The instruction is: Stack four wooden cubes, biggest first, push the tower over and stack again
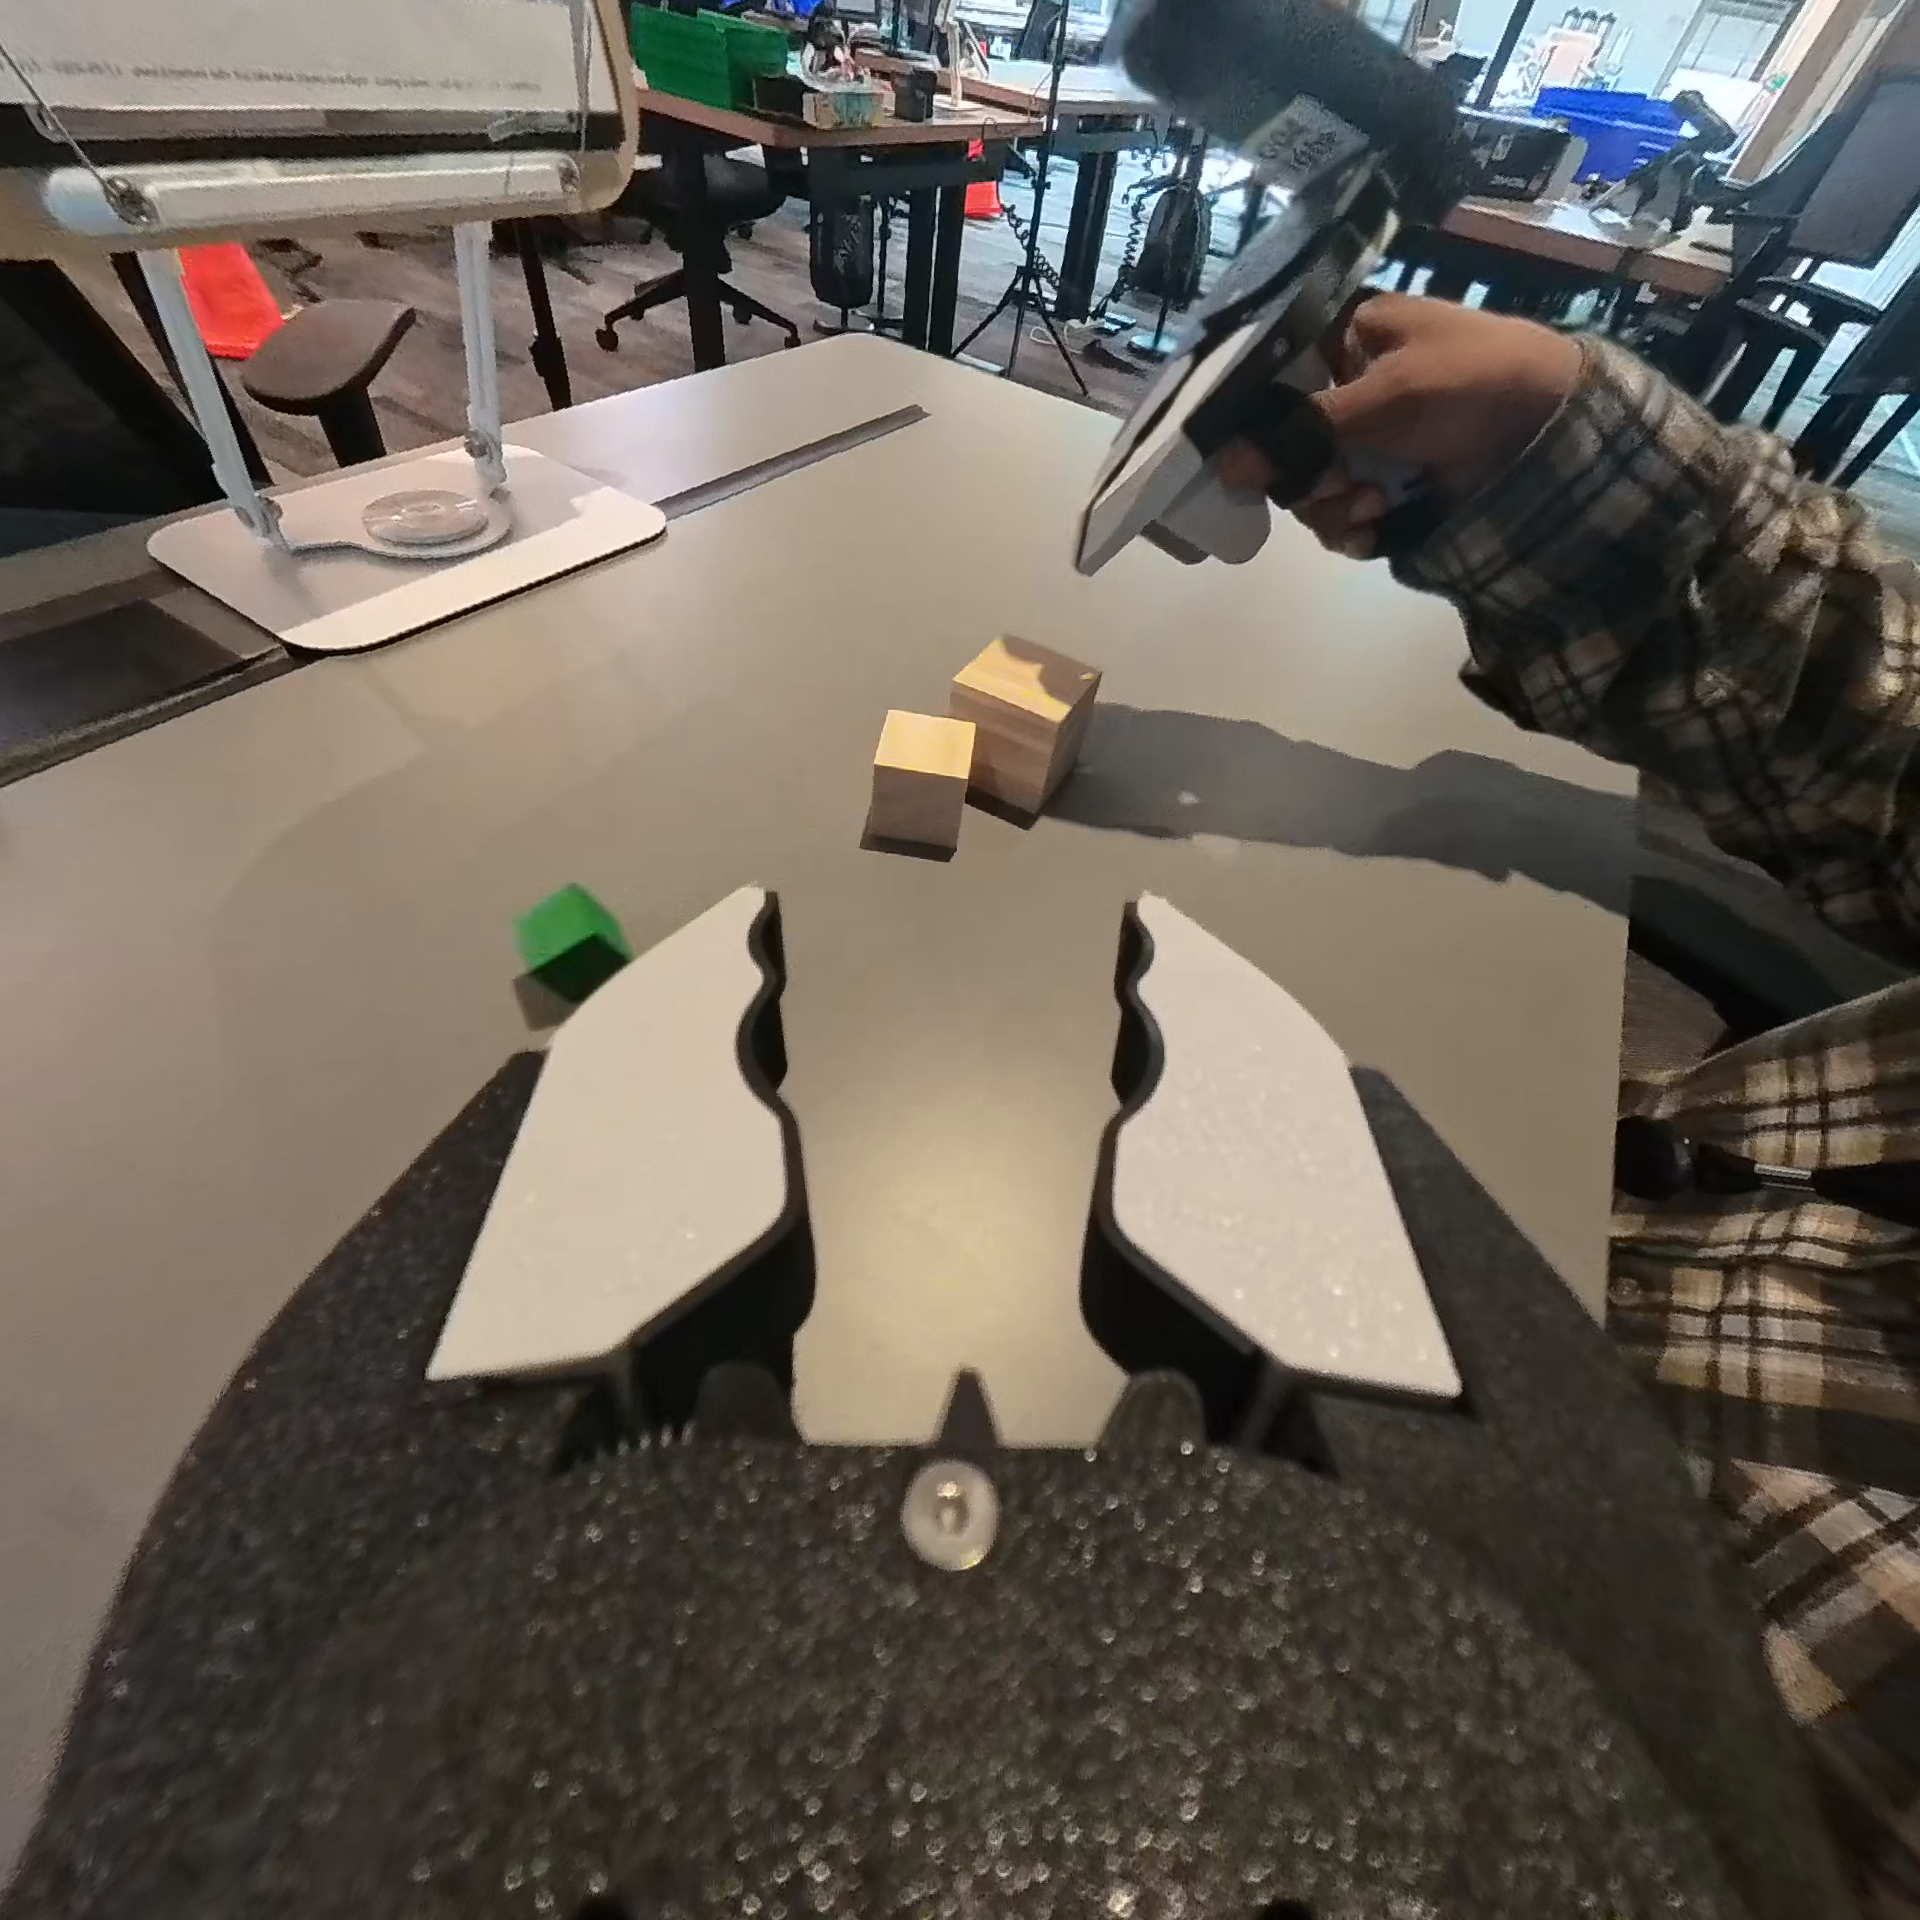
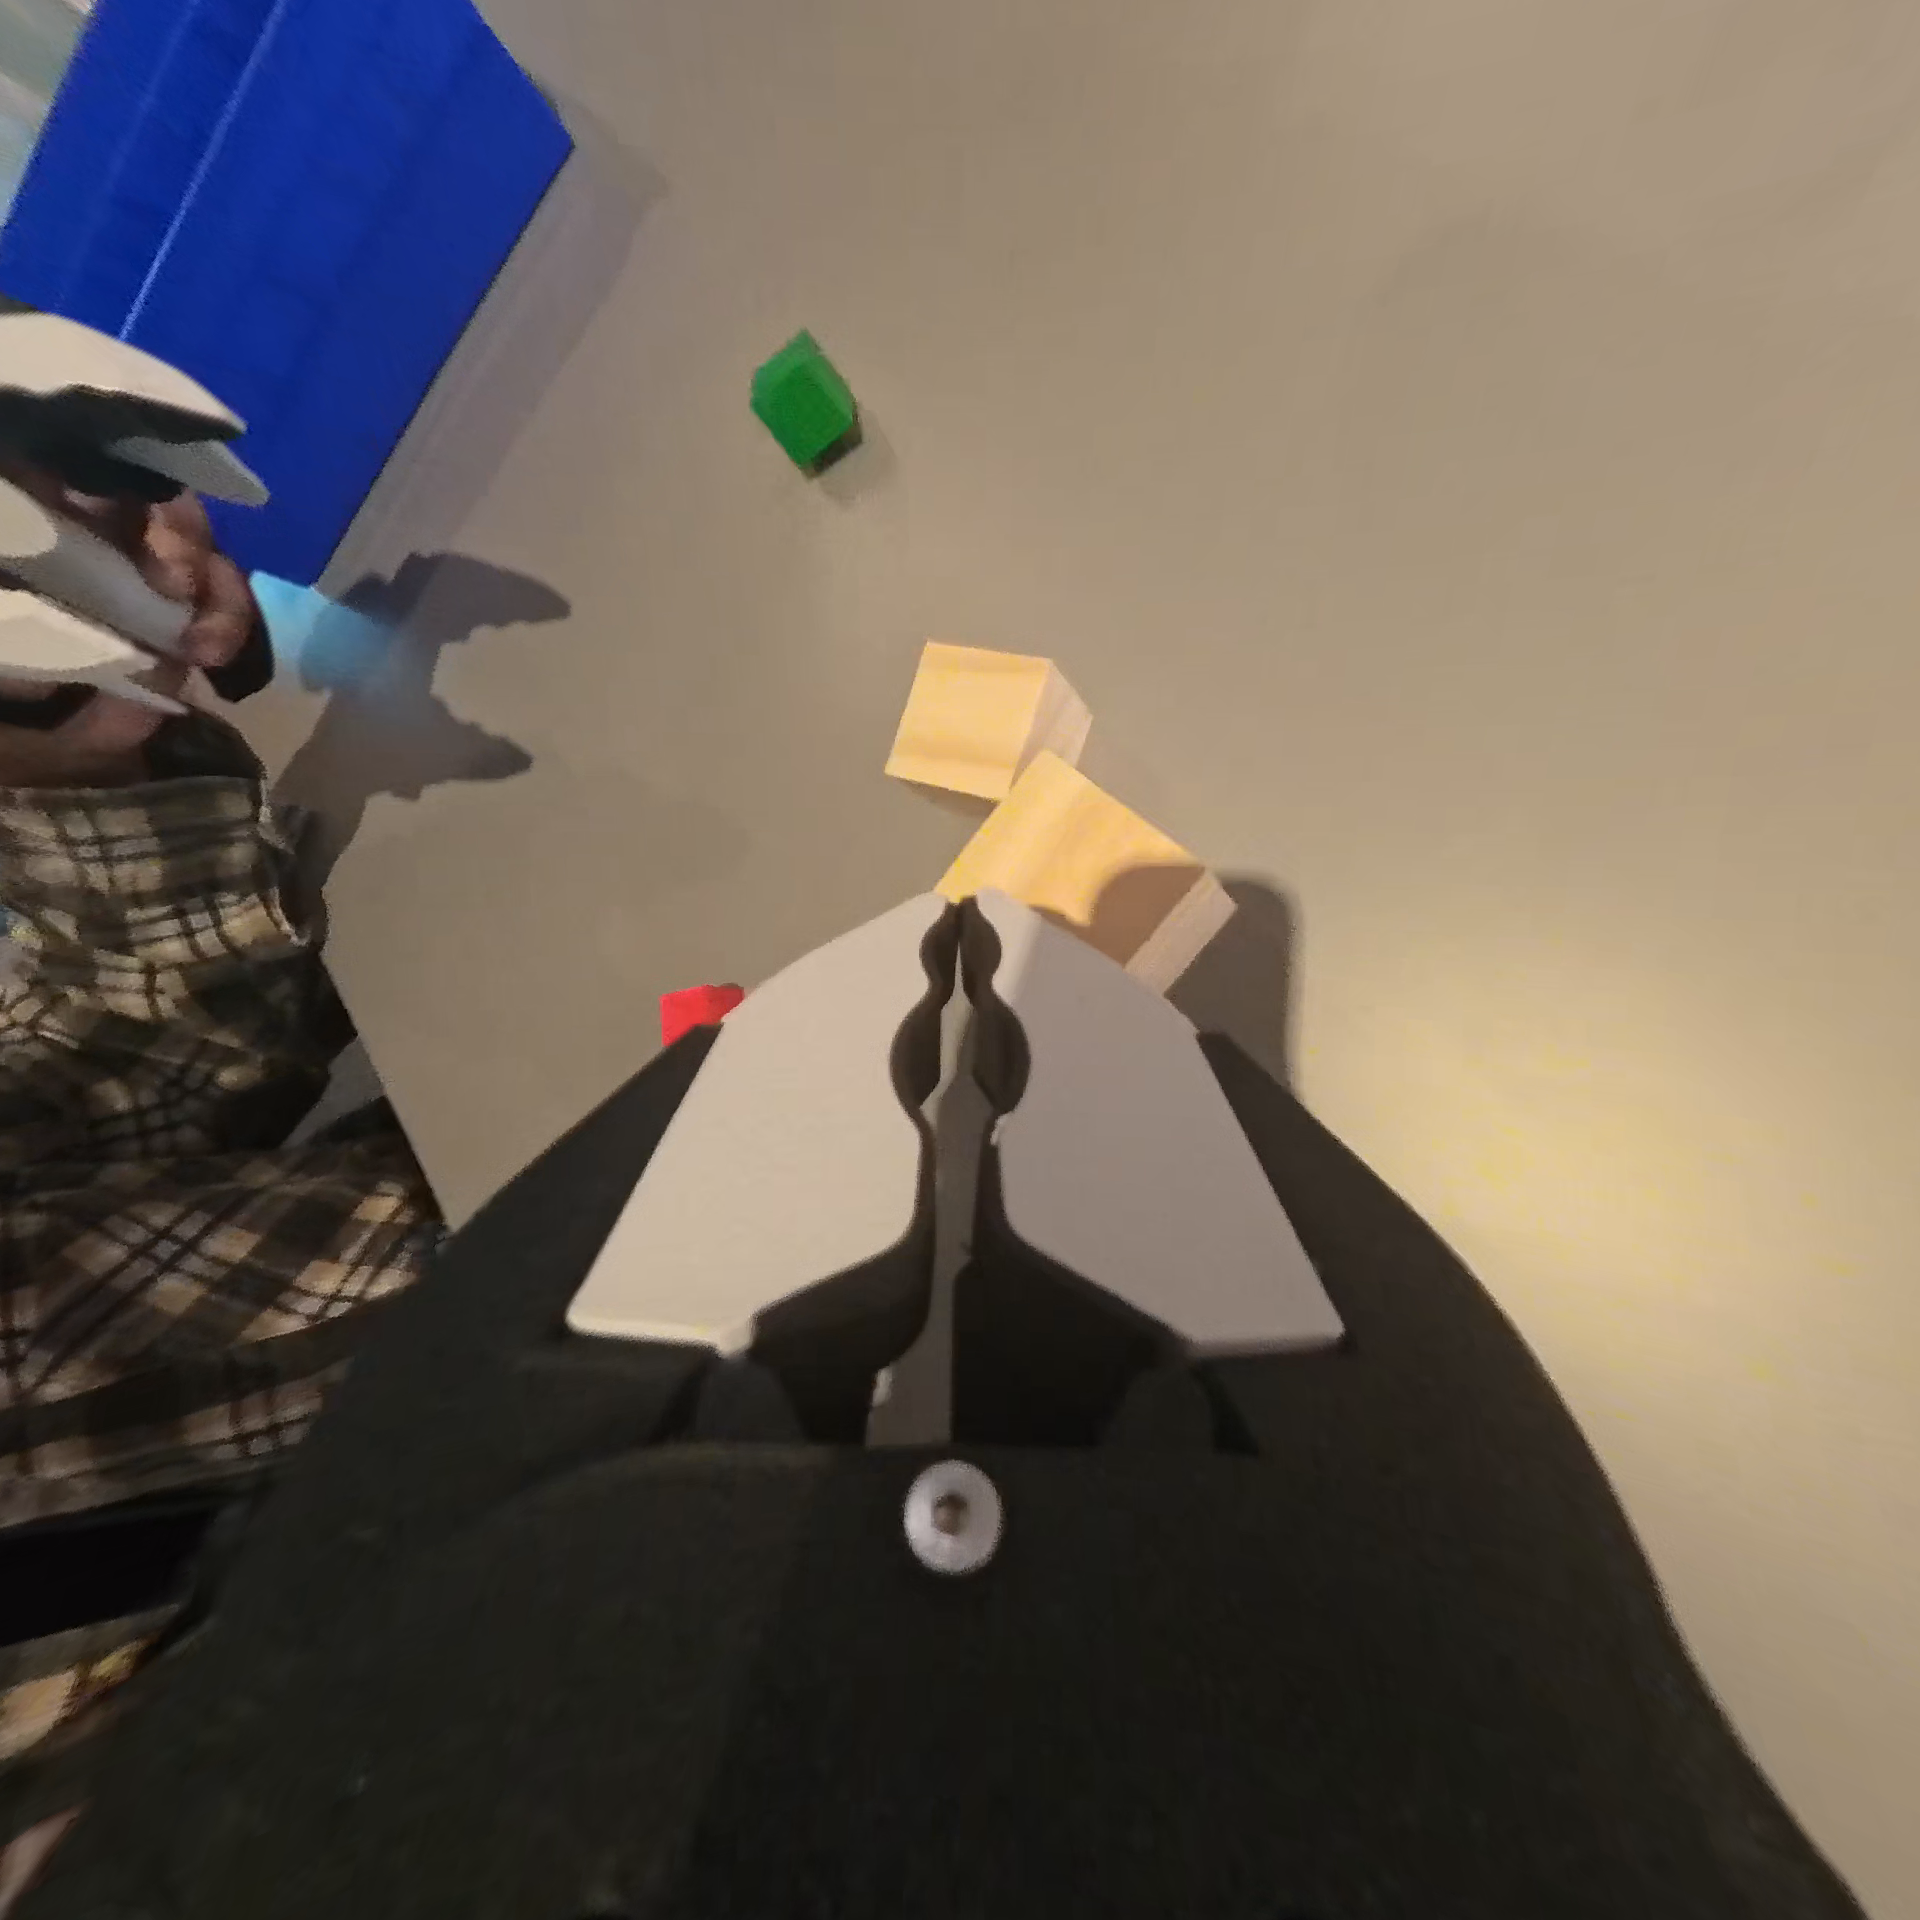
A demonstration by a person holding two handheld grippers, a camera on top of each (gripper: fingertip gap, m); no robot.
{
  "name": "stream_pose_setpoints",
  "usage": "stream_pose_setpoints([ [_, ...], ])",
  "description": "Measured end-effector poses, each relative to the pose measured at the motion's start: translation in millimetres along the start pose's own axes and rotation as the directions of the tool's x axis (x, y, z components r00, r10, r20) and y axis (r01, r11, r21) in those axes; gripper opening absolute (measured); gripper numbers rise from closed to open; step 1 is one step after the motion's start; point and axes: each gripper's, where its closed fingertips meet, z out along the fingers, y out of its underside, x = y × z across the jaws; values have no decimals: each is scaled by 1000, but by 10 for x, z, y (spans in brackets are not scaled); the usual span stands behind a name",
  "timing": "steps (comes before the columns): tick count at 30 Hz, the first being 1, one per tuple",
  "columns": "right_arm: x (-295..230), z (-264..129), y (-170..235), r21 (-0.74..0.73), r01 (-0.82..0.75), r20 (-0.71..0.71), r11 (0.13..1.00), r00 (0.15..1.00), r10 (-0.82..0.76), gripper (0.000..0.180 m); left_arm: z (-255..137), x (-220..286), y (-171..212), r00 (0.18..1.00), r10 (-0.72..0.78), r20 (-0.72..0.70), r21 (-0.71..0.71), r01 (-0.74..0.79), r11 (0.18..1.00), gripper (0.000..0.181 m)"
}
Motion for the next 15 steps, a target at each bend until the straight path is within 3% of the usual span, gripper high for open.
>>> stream_pose_setpoints([
  [7,199,-183,-39,244,110,17,963,993,-118,3,211,-98,-81,998,68,-3,10,-68,998,61],
  [15,405,-257,-149,487,287,-75,825,955,-288,55,614,-526,-381,972,230,45,23,-232,973,67],
])
